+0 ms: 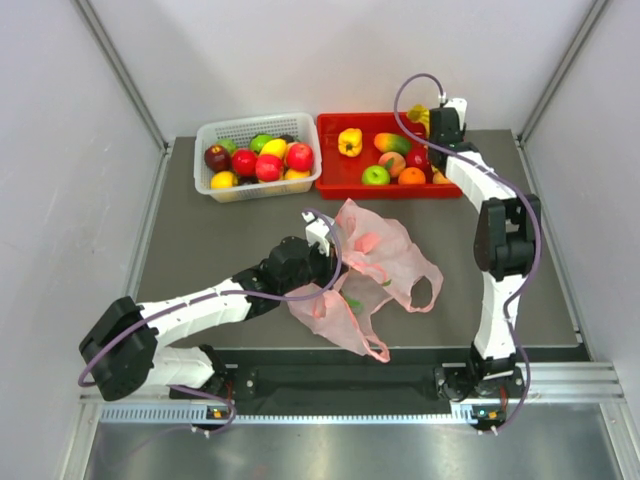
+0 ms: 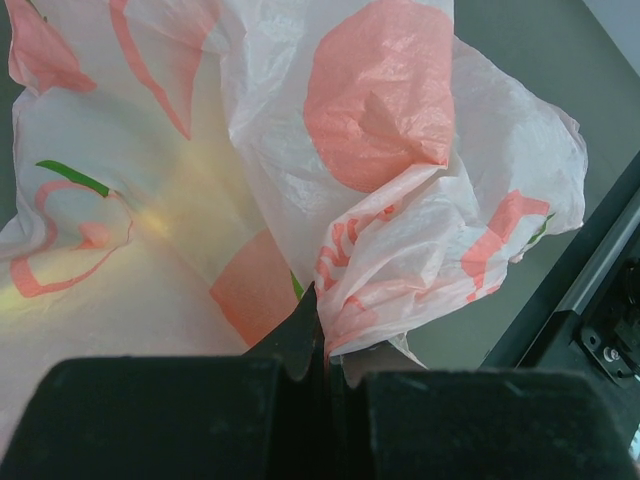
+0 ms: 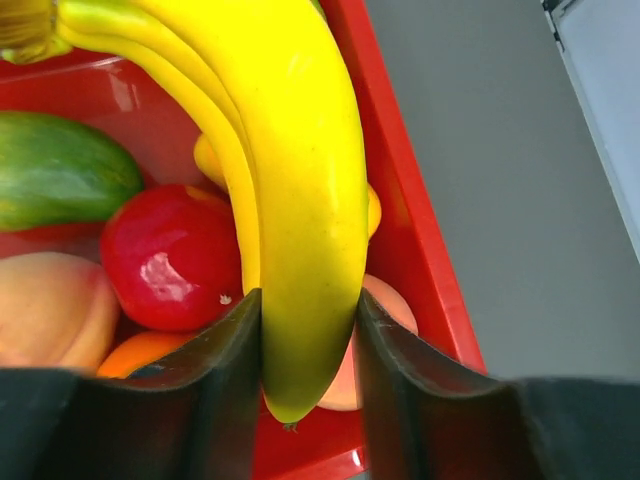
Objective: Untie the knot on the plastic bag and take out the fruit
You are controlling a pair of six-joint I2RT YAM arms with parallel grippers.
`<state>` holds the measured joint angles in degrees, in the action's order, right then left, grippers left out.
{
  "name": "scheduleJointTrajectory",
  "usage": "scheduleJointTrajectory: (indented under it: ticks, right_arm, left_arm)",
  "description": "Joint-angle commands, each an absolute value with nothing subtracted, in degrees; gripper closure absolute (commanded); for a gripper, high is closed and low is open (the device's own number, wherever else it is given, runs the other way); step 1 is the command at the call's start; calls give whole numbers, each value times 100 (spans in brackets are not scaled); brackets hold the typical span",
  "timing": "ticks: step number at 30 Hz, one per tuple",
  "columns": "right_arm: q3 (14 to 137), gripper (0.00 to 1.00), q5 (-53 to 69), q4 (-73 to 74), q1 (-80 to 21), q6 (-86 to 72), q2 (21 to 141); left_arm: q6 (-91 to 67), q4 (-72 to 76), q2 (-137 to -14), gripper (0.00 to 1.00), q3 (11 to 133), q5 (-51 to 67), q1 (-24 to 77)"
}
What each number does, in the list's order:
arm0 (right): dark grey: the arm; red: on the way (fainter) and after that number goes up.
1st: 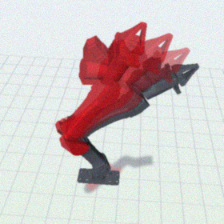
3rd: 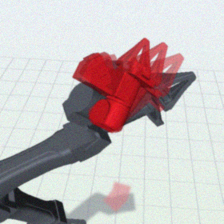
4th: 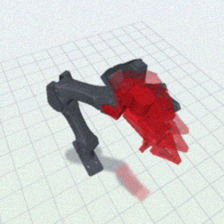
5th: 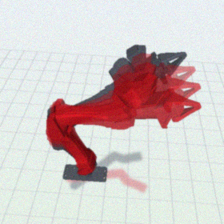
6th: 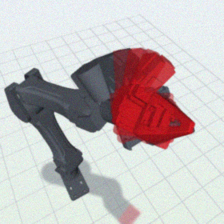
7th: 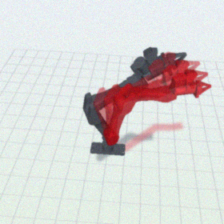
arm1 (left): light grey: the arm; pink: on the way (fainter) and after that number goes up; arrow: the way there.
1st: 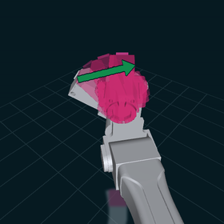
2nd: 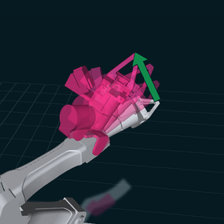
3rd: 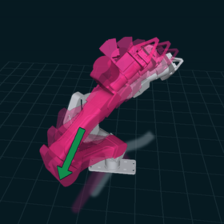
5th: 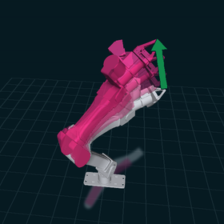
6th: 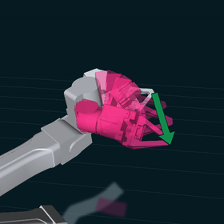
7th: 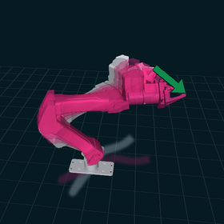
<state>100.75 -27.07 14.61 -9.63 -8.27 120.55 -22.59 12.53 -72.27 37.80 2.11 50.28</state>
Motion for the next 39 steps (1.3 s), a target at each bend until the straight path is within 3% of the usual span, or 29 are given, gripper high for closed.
scheduleJointTrajectory:
  ticks: [1,3,4,5,9,14,22,30,33,36,39]
  right_arm:
    - [10608,47,-2900,1424,-940,-607,11857]
    - [10600,27,-2865,1433,-932,-615,11734]
    - [10591,9,-2848,1467,-932,-607,11568]
    - [10556,1,-2787,1485,-932,-641,11462]
    - [10328,0,-2532,1722,-958,-782,10716]
    - [8616,0,-1673,1906,-1230,-1133,8617]
    - [6014,0,-836,2592,-2749,-1914,5349]
    - [4432,1,843,2461,-4409,-2943,3377]
    - [3975,8,668,2233,-5042,-3339,3130]
    - [3535,23,607,1706,-5570,-3647,3268]
    - [3297,43,361,1232,-6002,-3892,3759]
  left_arm:
    - [-2241,1310,-7084,100,3973,202,5010]
    - [-2241,1310,-7075,100,3973,193,5010]
    - [-2241,1310,-7075,100,3973,193,5010]
    - [-2241,1310,-7066,100,3981,228,5010]
    - [-2233,1275,-7075,100,4034,290,5010]
    - [-2154,1108,-6970,100,4087,264,5010]
    - [-2065,484,-6724,100,4219,44,5019]
    - [-2144,264,-6759,100,4342,44,5019]
    - [-2197,281,-6838,100,4429,53,5019]
    - [-2232,281,-6934,100,4552,88,5019]
    - [-2285,299,-7040,100,4667,158,5019]
